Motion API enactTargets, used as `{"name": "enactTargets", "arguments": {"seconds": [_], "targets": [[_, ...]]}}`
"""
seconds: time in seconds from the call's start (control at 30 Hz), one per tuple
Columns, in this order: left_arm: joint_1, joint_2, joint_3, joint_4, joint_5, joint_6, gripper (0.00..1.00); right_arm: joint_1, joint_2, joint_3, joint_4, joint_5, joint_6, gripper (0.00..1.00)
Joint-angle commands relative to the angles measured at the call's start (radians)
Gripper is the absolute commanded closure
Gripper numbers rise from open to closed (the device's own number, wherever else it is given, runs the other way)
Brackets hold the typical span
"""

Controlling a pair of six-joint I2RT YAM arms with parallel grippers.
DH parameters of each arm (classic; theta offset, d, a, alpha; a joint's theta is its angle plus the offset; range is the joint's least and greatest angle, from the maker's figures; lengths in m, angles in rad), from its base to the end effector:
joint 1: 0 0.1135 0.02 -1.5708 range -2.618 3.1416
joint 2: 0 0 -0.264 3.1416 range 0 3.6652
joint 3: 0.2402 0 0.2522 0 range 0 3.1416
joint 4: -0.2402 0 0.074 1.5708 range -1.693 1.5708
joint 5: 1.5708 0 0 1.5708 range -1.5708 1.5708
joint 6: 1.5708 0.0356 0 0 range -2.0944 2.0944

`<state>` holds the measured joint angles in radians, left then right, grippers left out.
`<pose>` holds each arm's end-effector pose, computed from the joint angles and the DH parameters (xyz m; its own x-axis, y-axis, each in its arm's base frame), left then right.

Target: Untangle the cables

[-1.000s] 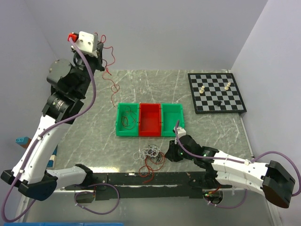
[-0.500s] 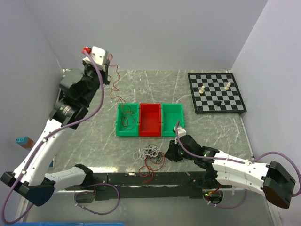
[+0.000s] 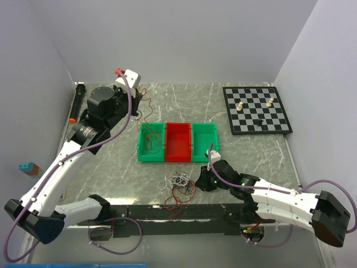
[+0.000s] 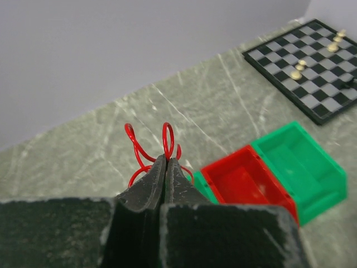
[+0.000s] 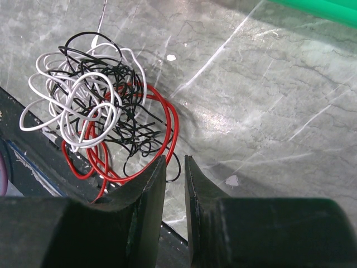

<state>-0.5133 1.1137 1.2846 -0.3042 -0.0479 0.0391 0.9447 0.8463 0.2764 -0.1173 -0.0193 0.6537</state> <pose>0.2127 -0.1180 0.4366 -0.0981 0.1001 -0.9901 0.4533 0.8902 0.0451 0.0981 0.1368 0.1600 -0.7931 -0.0591 -0.6062 -0.4240 0.7681 0.4798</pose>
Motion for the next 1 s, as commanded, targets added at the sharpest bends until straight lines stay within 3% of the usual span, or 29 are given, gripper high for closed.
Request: {"name": "enactTargets", "arguments": {"seconds": [0.0,0.53,0.77,0.97], "targets": [[-0.04,0.026,0.103,-0.041,0.057,-0.091,0.99,0.006,-0.001,0.02,0.041,0.016,0.0,0.73],[-0.102,0.176,-0.01,-0.167,-0.055,-0.139,0.99,0.006,-0.02,0.032,0.045,0.047,-0.019,0.73],[-0.099,0.208,-0.005,-0.145,-0.05,-0.197,0.99,0.006,0.0,0.035,0.061,0.044,-0.012,0.73],[-0.1,0.179,-0.151,-0.03,-0.174,-0.145,0.99,0.006,-0.016,0.035,0.044,0.047,-0.014,0.73]]}}
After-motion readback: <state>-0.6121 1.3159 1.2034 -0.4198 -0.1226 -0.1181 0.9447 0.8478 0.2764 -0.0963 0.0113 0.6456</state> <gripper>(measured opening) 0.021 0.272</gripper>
